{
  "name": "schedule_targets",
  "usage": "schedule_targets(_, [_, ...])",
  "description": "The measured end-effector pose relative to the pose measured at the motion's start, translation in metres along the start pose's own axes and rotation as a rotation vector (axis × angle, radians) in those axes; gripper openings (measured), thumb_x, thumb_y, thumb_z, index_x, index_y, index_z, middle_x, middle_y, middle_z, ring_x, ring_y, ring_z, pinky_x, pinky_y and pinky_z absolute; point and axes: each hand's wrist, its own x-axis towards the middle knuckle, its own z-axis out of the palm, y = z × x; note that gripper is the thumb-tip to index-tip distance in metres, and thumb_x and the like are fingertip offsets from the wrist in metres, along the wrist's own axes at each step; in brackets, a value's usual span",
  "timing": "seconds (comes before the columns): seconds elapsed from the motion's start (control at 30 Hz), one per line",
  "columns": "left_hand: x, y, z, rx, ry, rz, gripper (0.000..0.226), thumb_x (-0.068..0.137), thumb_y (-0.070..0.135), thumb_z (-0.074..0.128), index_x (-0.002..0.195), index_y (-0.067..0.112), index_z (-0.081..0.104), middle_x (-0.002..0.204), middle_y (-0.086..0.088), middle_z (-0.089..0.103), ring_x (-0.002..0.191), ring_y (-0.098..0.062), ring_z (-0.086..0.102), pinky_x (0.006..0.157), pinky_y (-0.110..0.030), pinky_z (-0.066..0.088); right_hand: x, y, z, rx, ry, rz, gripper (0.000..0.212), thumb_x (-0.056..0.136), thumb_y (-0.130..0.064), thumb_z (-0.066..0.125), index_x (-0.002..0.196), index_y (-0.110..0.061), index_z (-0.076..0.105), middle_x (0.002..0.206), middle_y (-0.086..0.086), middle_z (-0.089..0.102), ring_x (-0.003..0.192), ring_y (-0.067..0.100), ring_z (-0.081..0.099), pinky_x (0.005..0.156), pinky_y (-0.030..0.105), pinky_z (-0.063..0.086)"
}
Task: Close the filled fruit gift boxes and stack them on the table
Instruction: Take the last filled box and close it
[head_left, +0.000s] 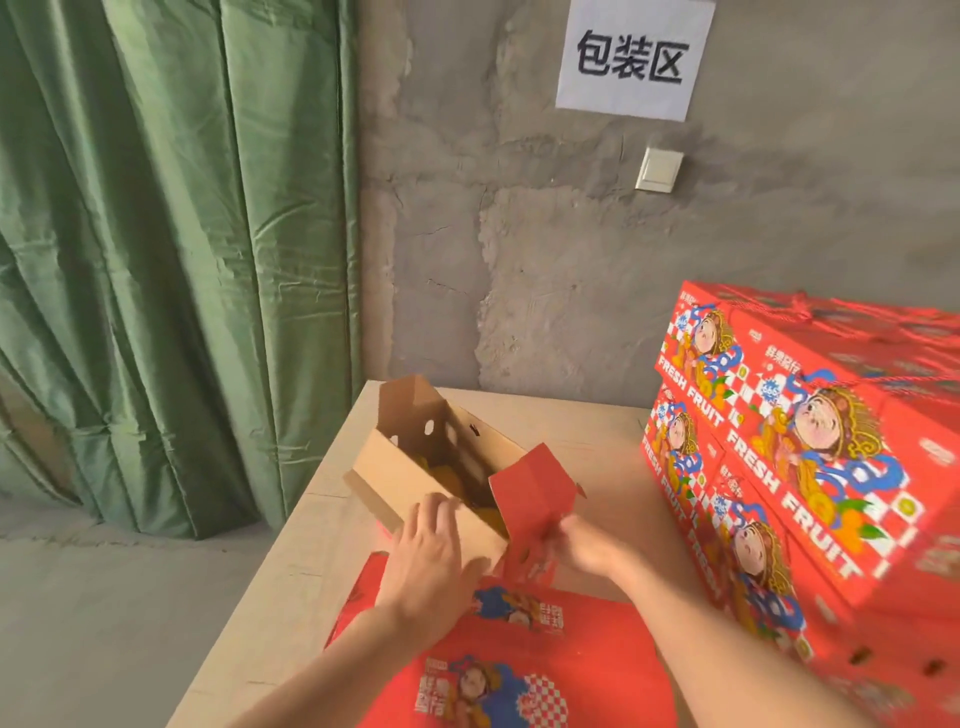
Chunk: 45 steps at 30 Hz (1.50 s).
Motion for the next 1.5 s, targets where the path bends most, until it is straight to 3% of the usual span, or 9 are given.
schedule_targets(0.1, [0.021,0.002,0.001,0.017,-0.184,-0.127,0.069,0.096,0.05,0.034,0.149,0.01,0.013,0.156,-0.003,0.013,0.145,-0.022,0.005,0.119,-0.041,0.005,-0.021,-0.017,0.003,0.02,0.044,-0.072,0.027,0.094,-0.024,0.052,0.101,-0.002,0.066,0.102,0.011,0.068,0.095,0.024,0.062,0.072,0.03,0.042])
schedule_targets(0.27, [0.053,0.022,0.024,-0.091,-0.357,-0.081,0.039,0.098,0.035,0.027,0.12,0.014,0.051,0.145,0.0,0.04,0.145,-0.017,0.01,0.112,-0.057,-0.006,-0.068,-0.03,0.023,-0.07,-0.039,-0.165,0.043,0.093,-0.045,0.047,0.133,-0.029,0.045,0.134,0.001,0.054,0.124,0.022,0.048,0.104,0.04,0.037])
schedule_targets(0.43, [0.058,0.019,0.032,-0.068,-0.243,-0.138,0.034,0.09,0.053,0.046,0.085,0.019,0.051,0.1,-0.002,0.058,0.118,-0.022,0.042,0.102,-0.042,0.03,-0.09,-0.022,0.053,-0.334,0.325,-0.143,0.04,0.1,-0.044,0.025,0.132,-0.028,0.042,0.134,0.007,0.051,0.122,0.025,0.046,0.104,0.038,0.027])
schedule_targets(0.6, [0.036,0.011,0.025,-0.164,-0.153,-0.124,0.043,0.089,0.047,0.055,0.071,0.009,0.063,0.078,-0.005,0.066,0.093,-0.022,0.054,0.078,-0.033,0.048,-0.088,-0.016,0.056,-0.375,0.283,-0.089,0.048,0.099,-0.049,0.019,0.131,-0.022,0.043,0.131,0.014,0.05,0.124,0.03,0.044,0.103,0.042,0.028])
schedule_targets(0.93, [0.013,0.03,0.018,0.124,-0.29,0.116,0.043,0.101,0.039,0.031,0.127,0.014,0.053,0.138,-0.003,0.048,0.132,-0.021,0.037,0.11,-0.033,0.022,-0.134,0.018,0.027,-0.202,0.164,-0.215,0.06,0.089,-0.065,0.038,0.137,-0.03,0.034,0.145,-0.004,0.033,0.134,0.021,0.03,0.106,0.036,0.024])
schedule_targets(1.13, [-0.006,0.001,-0.026,0.152,-0.058,-0.102,0.046,0.092,0.048,0.047,0.127,0.019,0.054,0.141,-0.002,0.047,0.13,-0.02,0.041,0.109,-0.04,0.026,-0.158,0.017,0.035,0.121,0.487,-0.183,0.035,0.099,-0.033,0.044,0.098,-0.005,0.065,0.132,0.009,0.051,0.132,0.019,0.039,0.105,0.026,0.029])
schedule_targets(1.3, [-0.04,-0.024,-0.074,-0.336,0.002,-0.424,0.046,0.088,0.052,0.051,0.099,0.01,0.067,0.101,-0.014,0.064,0.09,-0.027,0.058,0.075,-0.032,0.04,-0.184,0.009,0.041,0.766,0.714,-0.01,0.016,0.092,-0.025,0.058,0.088,-0.012,0.065,0.1,0.003,0.064,0.094,0.015,0.059,0.08,0.021,0.043])
schedule_targets(1.4, [-0.07,-0.028,-0.084,-0.869,-0.057,-0.556,0.051,0.094,0.056,0.039,0.116,0.015,0.059,0.122,-0.009,0.06,0.106,-0.022,0.058,0.09,-0.037,0.039,-0.2,0.011,0.054,0.956,0.482,0.035,0.036,0.092,-0.044,0.051,0.122,-0.024,0.052,0.12,-0.012,0.053,0.108,-0.001,0.051,0.089,0.016,0.038])
schedule_targets(1.5, [-0.099,-0.016,-0.072,-1.051,-0.131,-0.573,0.046,0.096,0.043,0.04,0.121,0.008,0.055,0.099,-0.009,0.07,0.079,-0.022,0.071,0.074,-0.035,0.05,-0.203,0.008,0.065,1.043,0.319,0.107,0.036,0.086,-0.051,0.055,0.113,-0.027,0.05,0.105,-0.013,0.063,0.08,-0.011,0.062,0.061,0.007,0.045])
